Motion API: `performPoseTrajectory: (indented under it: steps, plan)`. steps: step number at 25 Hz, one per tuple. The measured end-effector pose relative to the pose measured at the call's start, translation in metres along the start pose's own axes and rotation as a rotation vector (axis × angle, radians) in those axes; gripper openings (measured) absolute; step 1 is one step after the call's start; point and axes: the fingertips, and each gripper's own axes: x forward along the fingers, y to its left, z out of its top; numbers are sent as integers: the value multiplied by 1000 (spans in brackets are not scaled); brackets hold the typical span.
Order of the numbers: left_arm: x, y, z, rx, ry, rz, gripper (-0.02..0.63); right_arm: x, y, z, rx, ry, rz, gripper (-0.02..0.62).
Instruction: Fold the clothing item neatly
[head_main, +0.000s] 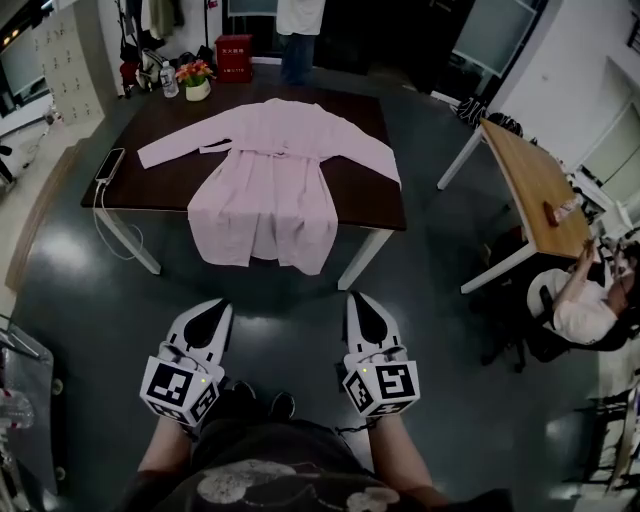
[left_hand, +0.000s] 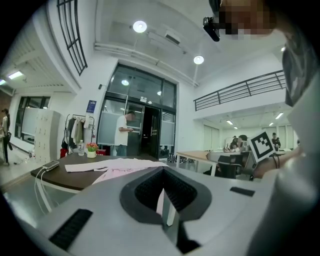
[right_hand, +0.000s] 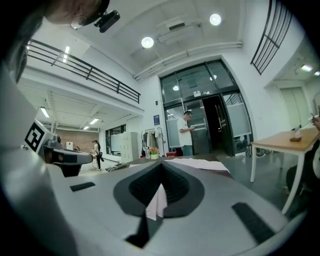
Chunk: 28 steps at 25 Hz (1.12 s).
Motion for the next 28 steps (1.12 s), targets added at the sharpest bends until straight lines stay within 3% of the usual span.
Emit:
performPoseTrajectory:
  steps: [18, 28]
  plan:
    - [43, -7, 2, 39, 14, -42, 11, -17, -54, 6, 68, -56, -94, -11]
    - [120, 4, -2, 28, 45, -108, 10, 12, -120, -8, 107, -20, -223, -11]
